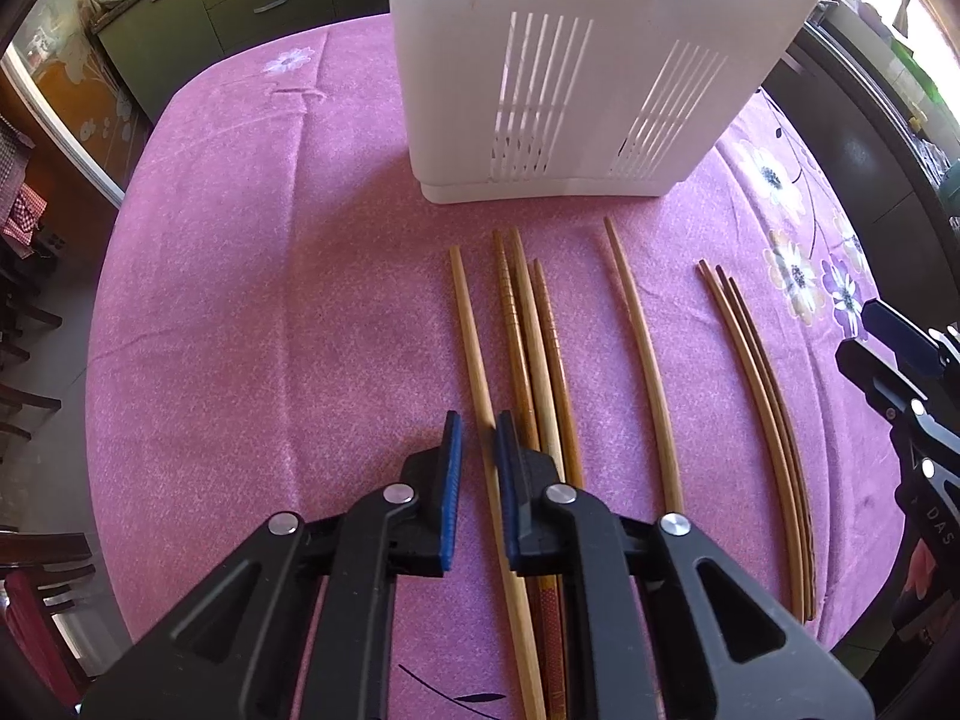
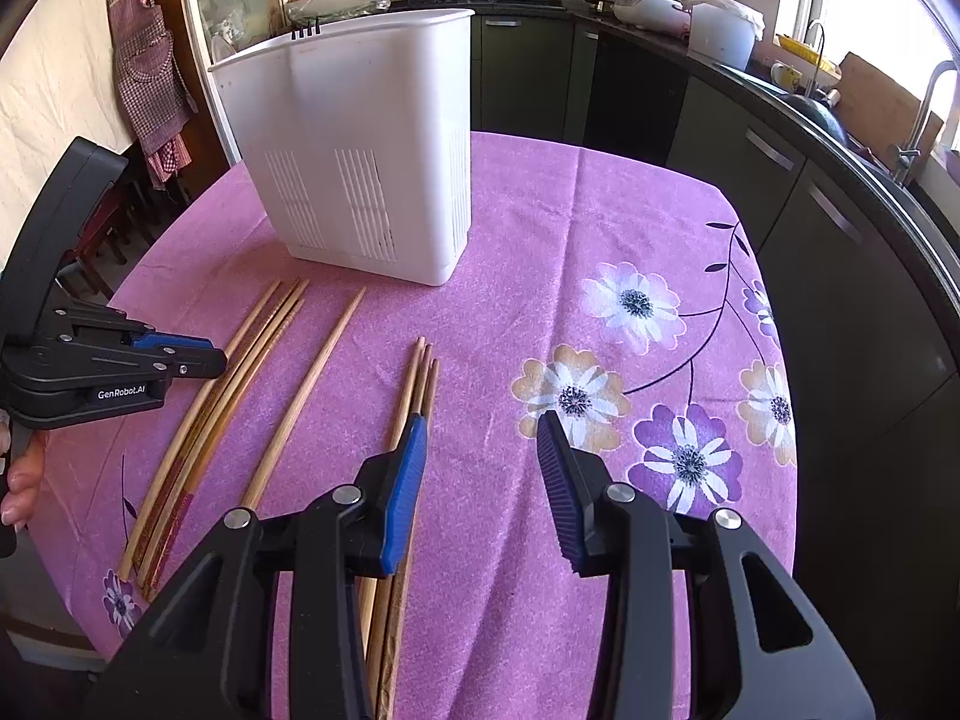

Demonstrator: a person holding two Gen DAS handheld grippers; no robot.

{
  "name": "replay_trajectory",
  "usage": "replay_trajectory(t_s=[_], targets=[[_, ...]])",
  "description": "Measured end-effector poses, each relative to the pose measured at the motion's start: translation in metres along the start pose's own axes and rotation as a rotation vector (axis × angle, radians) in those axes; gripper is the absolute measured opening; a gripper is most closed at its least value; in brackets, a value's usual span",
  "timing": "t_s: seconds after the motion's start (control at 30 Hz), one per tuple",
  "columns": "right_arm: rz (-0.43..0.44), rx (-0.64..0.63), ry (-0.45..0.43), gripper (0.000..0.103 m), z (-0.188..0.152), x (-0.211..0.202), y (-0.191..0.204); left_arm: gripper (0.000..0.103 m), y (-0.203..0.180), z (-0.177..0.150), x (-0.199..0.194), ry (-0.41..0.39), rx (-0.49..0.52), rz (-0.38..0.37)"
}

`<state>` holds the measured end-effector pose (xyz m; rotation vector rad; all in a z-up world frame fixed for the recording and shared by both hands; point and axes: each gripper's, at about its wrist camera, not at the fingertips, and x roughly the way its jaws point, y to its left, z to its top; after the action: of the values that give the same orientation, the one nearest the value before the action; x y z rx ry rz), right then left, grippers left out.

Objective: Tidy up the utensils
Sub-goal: 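Grasp a single wooden chopstick with the left tool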

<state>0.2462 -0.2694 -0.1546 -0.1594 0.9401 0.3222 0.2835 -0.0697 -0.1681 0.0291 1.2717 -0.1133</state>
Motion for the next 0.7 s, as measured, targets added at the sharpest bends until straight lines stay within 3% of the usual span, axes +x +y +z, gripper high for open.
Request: replay_trajectory(t_s=[0.13, 0.37, 0.57, 0.7], targets=[[0.002, 0.003, 0.008, 0.039, 0.000, 0.002, 0.000, 0.011, 0.002, 0.000, 0.003, 0.027, -0.014, -0.024], [0.005, 0.000, 0.016, 0.039, -0.001, 0.004, 0.001, 0.009, -0.007, 0.004, 0.006, 0.029, 0.011, 0.015], [0.005, 0.008, 0.027, 0.039, -0.001, 0.006, -0.003, 0.006, -0.007, 0.002, 0.006, 0.009, 0.013, 0.016], [0.019, 0.022, 0.045, 0.039, -0.001, 0.010, -0.008, 0.006, 0.006, -0.005, -0.011, -0.058, 0.003, 0.019]])
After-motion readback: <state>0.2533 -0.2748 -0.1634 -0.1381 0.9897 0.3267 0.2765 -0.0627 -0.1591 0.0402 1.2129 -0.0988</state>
